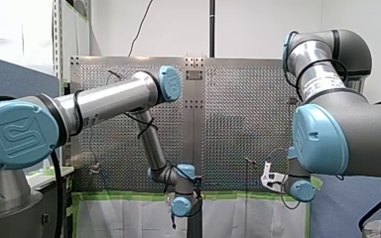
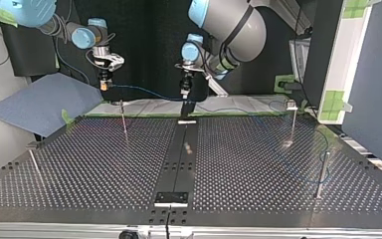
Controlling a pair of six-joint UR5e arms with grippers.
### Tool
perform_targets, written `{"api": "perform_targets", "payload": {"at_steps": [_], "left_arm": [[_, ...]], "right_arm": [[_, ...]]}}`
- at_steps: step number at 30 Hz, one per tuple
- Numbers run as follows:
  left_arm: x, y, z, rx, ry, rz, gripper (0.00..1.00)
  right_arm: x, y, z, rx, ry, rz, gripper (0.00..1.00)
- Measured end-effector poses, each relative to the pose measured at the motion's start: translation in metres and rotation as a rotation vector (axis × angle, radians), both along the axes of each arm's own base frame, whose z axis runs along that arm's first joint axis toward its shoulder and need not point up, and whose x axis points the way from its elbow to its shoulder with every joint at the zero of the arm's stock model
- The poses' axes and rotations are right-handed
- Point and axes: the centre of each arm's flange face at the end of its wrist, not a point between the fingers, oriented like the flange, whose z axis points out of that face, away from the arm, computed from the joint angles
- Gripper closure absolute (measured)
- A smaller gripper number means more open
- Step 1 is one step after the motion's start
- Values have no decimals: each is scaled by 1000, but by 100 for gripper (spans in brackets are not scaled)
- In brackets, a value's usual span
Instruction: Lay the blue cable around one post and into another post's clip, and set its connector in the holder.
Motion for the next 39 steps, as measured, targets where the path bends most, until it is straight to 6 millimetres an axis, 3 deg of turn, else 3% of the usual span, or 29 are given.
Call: {"api": "perform_targets", "payload": {"at_steps": [6, 29, 39], "left_arm": [[5, -7, 21, 3, -21, -1, 0], [26, -3, 26, 110, -67, 11, 0], [34, 9, 24, 210, -67, 17, 0]], "right_arm": [[0, 0, 0, 1, 0, 0, 100], [0, 0, 0, 4, 0, 2, 100], [0, 1, 0, 4, 1, 0, 100]]}}
